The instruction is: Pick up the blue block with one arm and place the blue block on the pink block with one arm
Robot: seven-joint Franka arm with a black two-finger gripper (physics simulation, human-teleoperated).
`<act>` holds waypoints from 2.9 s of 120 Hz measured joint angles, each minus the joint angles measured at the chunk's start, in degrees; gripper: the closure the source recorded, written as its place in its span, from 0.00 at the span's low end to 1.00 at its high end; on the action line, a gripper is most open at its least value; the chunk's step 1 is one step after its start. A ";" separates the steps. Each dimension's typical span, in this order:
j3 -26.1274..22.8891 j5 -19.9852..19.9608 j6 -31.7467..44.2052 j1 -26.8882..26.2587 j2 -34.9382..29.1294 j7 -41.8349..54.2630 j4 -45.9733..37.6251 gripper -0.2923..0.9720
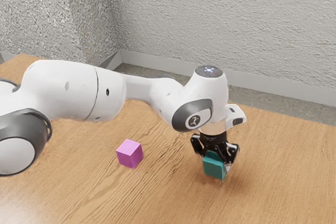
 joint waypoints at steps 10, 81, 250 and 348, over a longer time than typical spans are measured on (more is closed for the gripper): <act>2.12 1.14 -0.13 0.47 -7.88 0.25 -5.19 0.52; 8.57 5.28 -0.39 13.30 -25.15 18.22 -25.40 0.52; 8.85 5.32 5.81 14.77 -23.12 24.75 -30.28 0.51; 8.90 4.46 5.34 14.87 -28.39 25.48 -30.07 0.27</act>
